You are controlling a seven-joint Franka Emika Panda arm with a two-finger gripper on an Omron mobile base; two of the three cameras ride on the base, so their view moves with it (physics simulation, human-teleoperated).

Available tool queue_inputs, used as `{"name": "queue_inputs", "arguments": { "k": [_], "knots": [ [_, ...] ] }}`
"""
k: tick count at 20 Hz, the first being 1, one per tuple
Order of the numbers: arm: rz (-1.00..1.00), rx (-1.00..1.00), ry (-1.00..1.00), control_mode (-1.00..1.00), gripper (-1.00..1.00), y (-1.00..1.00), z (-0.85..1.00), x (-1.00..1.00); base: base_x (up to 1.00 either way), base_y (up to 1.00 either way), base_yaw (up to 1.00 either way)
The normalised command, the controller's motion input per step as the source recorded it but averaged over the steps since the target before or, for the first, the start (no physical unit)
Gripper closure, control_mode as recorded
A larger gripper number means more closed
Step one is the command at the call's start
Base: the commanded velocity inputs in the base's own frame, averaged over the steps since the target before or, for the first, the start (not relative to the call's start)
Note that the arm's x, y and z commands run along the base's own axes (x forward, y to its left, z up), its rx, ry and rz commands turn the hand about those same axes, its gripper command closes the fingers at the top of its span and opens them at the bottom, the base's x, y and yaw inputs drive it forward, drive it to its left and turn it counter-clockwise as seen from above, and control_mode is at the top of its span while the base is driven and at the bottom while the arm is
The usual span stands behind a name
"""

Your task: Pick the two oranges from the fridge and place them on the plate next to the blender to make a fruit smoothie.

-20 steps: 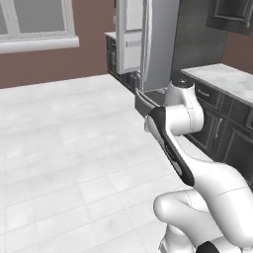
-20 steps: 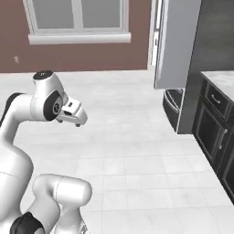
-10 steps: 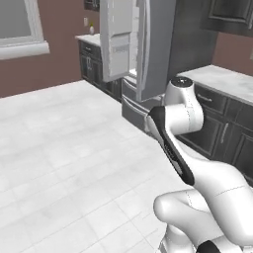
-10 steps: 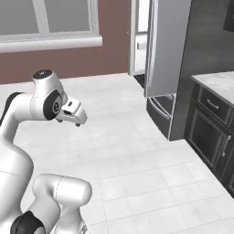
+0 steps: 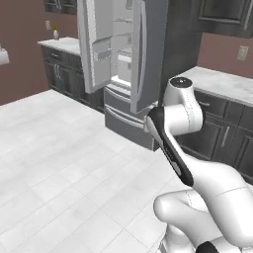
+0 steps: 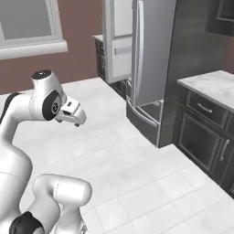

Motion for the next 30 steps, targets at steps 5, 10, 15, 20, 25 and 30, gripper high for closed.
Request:
{"name": "queue_inputs", "arguments": {
  "k": [5,10,15,20,25,30],
  "knots": [
    [0.00,0.00,0.00,1.00,-1.00,0.00,0.00,0.00,1.00,1.00,-0.41],
    [0.00,0.00,0.00,1.00,-1.00,0.00,0.00,0.00,1.00,1.00,-0.38],
    [0.00,0.00,0.00,1.00,-1.00,0.00,0.00,0.00,1.00,1.00,-0.33],
    [0.00,0.00,0.00,1.00,-1.00,0.00,0.00,0.00,1.00,1.00,-0.30],
    [0.00,0.00,0.00,1.00,-1.00,0.00,0.00,0.00,0.94,1.00,-0.35],
    [0.00,0.00,0.00,1.00,-1.00,0.00,0.00,0.00,0.82,1.00,-0.46]
  ]
}}
